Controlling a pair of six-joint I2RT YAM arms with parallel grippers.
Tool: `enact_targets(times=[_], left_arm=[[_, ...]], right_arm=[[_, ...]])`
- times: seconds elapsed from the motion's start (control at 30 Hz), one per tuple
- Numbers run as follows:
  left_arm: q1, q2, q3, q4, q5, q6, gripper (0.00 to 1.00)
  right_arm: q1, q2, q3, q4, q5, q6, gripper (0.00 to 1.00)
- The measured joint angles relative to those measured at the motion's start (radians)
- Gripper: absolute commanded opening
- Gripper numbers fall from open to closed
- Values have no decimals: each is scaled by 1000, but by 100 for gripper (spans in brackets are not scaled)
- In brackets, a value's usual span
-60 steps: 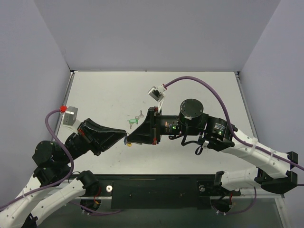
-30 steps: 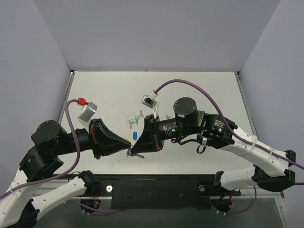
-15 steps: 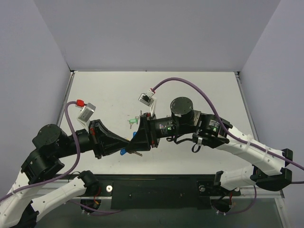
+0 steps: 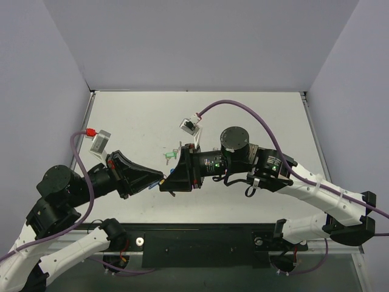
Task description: Remove the keys from the keyring
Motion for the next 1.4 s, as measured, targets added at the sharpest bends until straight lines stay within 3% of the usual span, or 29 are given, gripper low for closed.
enact_targets(times=[0.4, 0.93, 1.4], left_arm=[[0, -6, -2, 39, -25, -27, 0], [0, -1, 27, -36, -5, 22, 0], [0, 65, 90, -126, 117, 112, 0]], right_arm=[[0, -6, -7, 11, 11, 6, 0], [0, -6, -7, -39, 10, -25, 0], [2, -6, 21, -137, -44, -66, 0]])
